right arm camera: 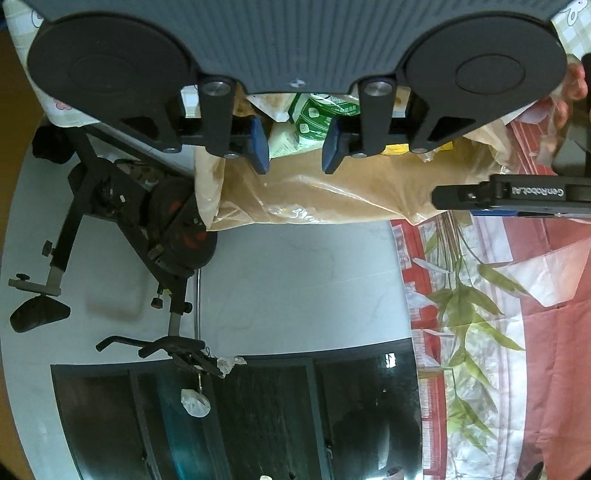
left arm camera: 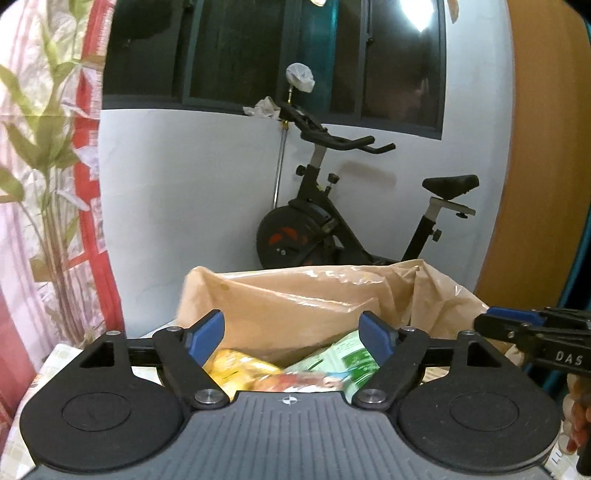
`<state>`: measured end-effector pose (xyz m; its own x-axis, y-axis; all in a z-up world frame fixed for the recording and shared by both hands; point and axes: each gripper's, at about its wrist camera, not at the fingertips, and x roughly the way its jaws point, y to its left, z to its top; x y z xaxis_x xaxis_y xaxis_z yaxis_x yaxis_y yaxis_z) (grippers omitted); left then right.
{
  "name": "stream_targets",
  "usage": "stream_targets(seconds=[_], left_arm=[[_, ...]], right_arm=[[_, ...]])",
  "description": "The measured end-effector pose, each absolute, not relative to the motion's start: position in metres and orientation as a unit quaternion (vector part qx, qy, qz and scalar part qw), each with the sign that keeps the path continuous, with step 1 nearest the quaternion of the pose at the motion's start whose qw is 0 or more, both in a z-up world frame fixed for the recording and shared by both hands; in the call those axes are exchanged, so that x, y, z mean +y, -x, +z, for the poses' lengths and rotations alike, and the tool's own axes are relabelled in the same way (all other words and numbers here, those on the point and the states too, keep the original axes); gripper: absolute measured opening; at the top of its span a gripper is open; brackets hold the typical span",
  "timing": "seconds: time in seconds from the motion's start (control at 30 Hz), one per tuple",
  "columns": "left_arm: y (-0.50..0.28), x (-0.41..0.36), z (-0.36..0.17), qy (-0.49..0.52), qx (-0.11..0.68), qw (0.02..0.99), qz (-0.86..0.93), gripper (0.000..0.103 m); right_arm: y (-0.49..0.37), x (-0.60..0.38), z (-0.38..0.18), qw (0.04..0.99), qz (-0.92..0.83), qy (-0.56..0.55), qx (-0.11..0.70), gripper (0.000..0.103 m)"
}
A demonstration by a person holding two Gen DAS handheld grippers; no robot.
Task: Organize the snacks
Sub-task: 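Carry both snacks over the lined box and open both grippers, then withdraw both open grippers from the box toward the table snacks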
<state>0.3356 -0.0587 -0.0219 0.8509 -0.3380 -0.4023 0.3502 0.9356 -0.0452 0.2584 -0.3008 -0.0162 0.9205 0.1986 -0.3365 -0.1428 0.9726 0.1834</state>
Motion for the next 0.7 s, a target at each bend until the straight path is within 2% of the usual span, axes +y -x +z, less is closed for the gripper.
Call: stream_targets(seconds=[0.33,0.47,0.7], left_arm=[[-0.29,0.02,0.0,0.002,0.209,0.968,-0.141,0.082],[-0.271,0.054,-0.006,0.004,0.221,0.967,-0.126,0.082],[-0.255,0.088,-0.039,0.028,0.258,0.96,-0.104,0.082]], right_arm=[[-0.22,-0.307,-0.006,0.977,0.109,-0.085,0.165,0.035],[-0.199,-0.312,-0.007,0.977,0.117,-0.093,0.154,0.046],[-0.164,-0.321,-0.03,0.977,0.11,-0.103,0.149,0.049]])
